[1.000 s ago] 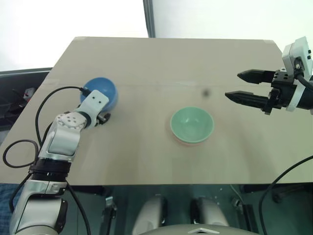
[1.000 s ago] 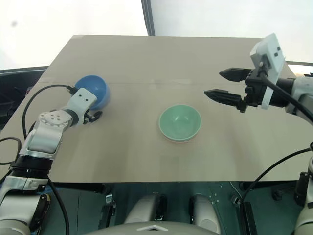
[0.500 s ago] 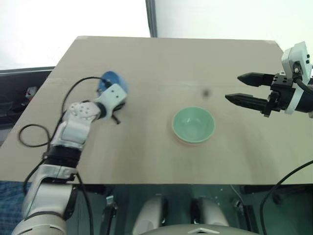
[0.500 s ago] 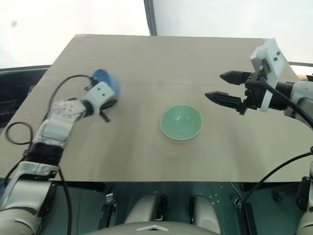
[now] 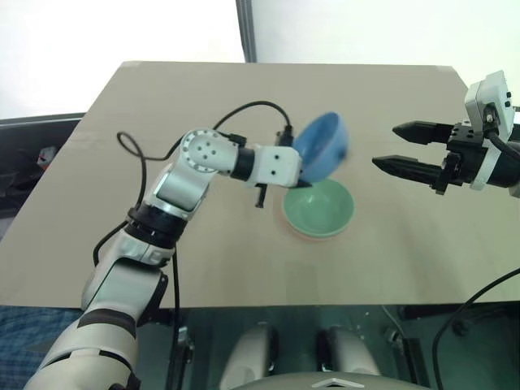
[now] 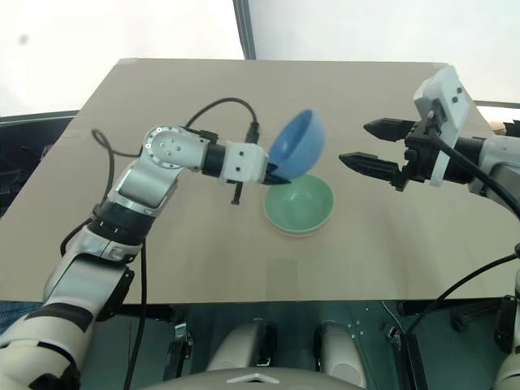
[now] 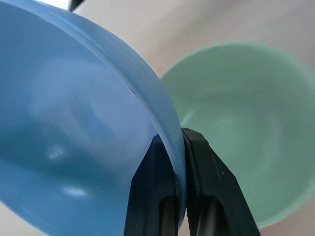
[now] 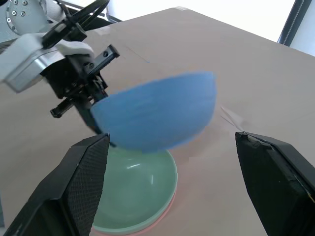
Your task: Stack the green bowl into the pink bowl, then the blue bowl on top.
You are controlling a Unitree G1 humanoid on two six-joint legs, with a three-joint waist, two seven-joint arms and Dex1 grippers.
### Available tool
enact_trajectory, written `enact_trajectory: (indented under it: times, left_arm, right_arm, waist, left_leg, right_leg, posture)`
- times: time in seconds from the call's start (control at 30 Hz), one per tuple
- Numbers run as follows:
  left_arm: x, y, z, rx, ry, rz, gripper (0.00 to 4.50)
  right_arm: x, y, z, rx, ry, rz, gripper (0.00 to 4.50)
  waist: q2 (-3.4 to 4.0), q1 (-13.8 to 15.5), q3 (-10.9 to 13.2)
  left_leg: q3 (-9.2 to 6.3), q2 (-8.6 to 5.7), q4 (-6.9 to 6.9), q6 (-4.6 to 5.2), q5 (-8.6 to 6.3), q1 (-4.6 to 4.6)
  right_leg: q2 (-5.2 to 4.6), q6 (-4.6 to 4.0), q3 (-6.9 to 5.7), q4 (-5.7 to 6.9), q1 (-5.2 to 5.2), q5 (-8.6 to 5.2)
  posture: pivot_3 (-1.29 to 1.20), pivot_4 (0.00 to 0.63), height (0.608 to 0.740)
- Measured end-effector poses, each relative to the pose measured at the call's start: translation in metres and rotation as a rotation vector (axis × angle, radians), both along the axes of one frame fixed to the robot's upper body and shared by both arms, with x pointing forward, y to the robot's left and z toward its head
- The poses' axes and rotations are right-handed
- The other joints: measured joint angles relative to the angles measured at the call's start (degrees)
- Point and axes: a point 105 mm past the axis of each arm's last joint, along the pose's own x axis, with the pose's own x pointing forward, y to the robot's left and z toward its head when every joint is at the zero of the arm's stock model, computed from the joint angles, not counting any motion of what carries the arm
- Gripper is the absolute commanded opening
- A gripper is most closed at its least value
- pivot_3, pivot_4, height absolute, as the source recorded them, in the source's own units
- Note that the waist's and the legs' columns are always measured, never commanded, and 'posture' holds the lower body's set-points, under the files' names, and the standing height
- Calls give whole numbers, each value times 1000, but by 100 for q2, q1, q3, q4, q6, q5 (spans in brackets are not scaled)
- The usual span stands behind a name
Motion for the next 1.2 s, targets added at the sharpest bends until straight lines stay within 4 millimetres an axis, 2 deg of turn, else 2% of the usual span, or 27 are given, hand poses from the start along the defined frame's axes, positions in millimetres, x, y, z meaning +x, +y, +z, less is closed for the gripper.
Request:
enact_trajectory:
  times: [0.07, 0.1, 0.13, 0.17, 0.23, 0.3, 0.33, 0.5, 0.63, 0.7, 0.73, 0.77, 0.83, 0.93, 1.1, 1.2]
  left_arm:
    - [-5, -1, 4, 34, -18, -53, 23]
    - [-7, -2, 6, 53, -33, -83, 837]
    - [-9, -1, 6, 66, -42, -104, 1070]
    - [-11, -1, 5, 79, -57, -125, 1586]
    - [-13, -1, 5, 89, -78, -153, 2179]
    - [-14, -1, 6, 86, -86, -162, 3010]
    - [-15, -3, 8, 58, -85, -166, 3223]
    - [-23, -3, 22, -73, 21, -135, 3223]
    - [-20, 21, 30, -210, 241, 34, 3223]
    - [-16, 34, 26, -246, 313, 125, 3223]
    - [-15, 53, 12, -269, 377, 228, 3223]
    - [-15, 54, 11, -270, 380, 234, 3223]
    - [-16, 70, -8, -276, 435, 340, 3223]
    - [-33, 96, -42, -317, 530, 515, 3223]
    - [-57, 103, -46, -438, 602, 592, 3223]
    - [-68, 108, -40, -498, 619, 631, 3223]
  right_arm:
    - [0, 0, 0, 1, -2, -6, 4277]
    - [1, 0, 0, 2, -3, -10, 4277]
    - [1, 0, 0, 2, -3, -9, 4277]
    - [0, 0, 1, 2, -3, -10, 4277]
    - [0, 0, 1, 2, -2, -11, 4277]
    - [-1, 0, -1, 3, 5, -13, 4277]
    - [-1, 0, -3, 4, 14, -13, 4277]
    - [-2, -2, -5, -5, 17, -15, 4277]
    - [-6, -13, -21, -17, 68, -30, 4277]
    - [-8, -20, -27, -12, 82, -47, 4277]
    - [-14, -32, -37, -13, 92, -83, 4277]
    - [-14, -33, -37, -13, 93, -85, 4277]
    - [-19, -49, -51, -40, 133, -141, 4277]
    - [-44, -76, -70, -56, 190, -186, 4277]
    - [-71, -96, -77, -3, 104, -180, 4277]
    - [-86, -104, -88, -31, 121, -156, 4277]
  waist:
    - [0, -1, 0]
    - [0, -2, 0]
    - [0, -2, 0]
    - [0, -2, 0]
    - [0, -2, 0]
    - [0, 1, 0]
    - [-1, 3, 0]
    - [-1, -8, 1]
    - [-1, -13, 0]
    - [-1, -9, 1]
    - [-1, -3, 0]
    - [-1, -4, 0]
    - [-1, 3, 0]
    - [-1, 14, 1]
    - [2, 25, 2]
    - [8, 15, 6]
  left_leg:
    - [0, 0, 3, 1, 0, 0]
    - [0, 0, 3, 2, 0, 1]
    - [0, 0, 3, 1, 0, 1]
    - [1, 0, 3, 2, 0, 2]
    - [0, 1, 4, 2, 0, 1]
    - [0, 1, 5, 3, 0, 1]
    - [-1, 1, 7, 5, -1, 1]
    - [0, 3, 13, 8, -2, 1]
    - [-1, 10, 13, 9, -3, 8]
    - [0, 10, 16, 9, -3, 8]
    - [-1, 11, 17, 10, -3, 13]
    - [0, 10, 16, 9, -3, 18]
    - [-1, 9, 16, 9, -3, 14]
    - [-2, 12, 16, 11, -5, 24]
    - [-9, 16, 13, 32, -20, 58]
    - [-6, 16, 2, 32, -21, 103]
  right_leg:
    - [1, 0, 0, 2, 1, 0]
    - [2, 1, 0, 3, 1, 0]
    - [3, 1, 0, 3, 2, 0]
    - [4, 1, 0, 4, 1, 0]
    - [6, 1, 0, 4, 1, 0]
    - [7, 2, 0, 4, 2, 0]
    - [7, 2, 0, 4, 4, 0]
    - [9, 4, 0, 7, 4, 0]
    - [19, 4, 0, 13, 8, -1]
    - [19, 5, 1, 20, 7, -1]
    - [19, 5, 1, 20, 13, -2]
    - [18, 5, 2, 19, 18, -2]
    - [16, 5, 2, 14, 19, -1]
    - [12, 6, 2, 2, 33, -1]
    - [6, 8, -2, -10, 70, 0]
    - [0, 4, -1, -11, 109, -2]
  posture:
    - [0, 150, 740]
    - [0, 150, 740]
    - [0, 150, 740]
    - [0, 150, 740]
    - [0, 150, 740]
    - [0, 150, 740]
    - [0, 150, 740]
    - [0, 150, 740]
    - [0, 150, 740]
    - [0, 150, 740]
    - [0, 150, 740]
    - [0, 150, 740]
    - [0, 150, 740]
    - [0, 150, 740]
    - [0, 150, 740]
    - [0, 150, 740]
